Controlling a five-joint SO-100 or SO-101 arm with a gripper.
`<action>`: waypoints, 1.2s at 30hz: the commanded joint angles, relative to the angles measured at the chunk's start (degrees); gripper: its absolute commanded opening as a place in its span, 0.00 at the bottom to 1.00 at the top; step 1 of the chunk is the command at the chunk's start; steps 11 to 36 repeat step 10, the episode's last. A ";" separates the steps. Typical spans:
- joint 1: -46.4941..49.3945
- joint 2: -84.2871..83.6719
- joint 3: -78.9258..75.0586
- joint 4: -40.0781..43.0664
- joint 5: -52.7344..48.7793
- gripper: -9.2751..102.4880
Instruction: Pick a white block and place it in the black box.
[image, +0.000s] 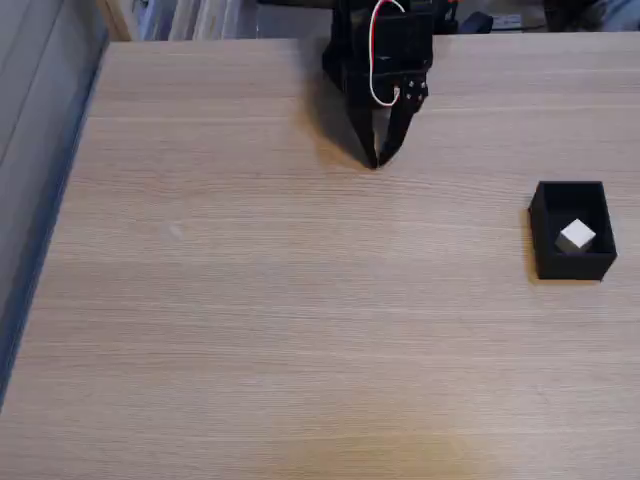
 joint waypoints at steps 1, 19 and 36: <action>-0.18 0.26 0.79 0.44 0.62 0.08; 2.46 0.35 0.79 0.44 0.70 0.08; 2.46 0.35 0.79 0.44 0.70 0.08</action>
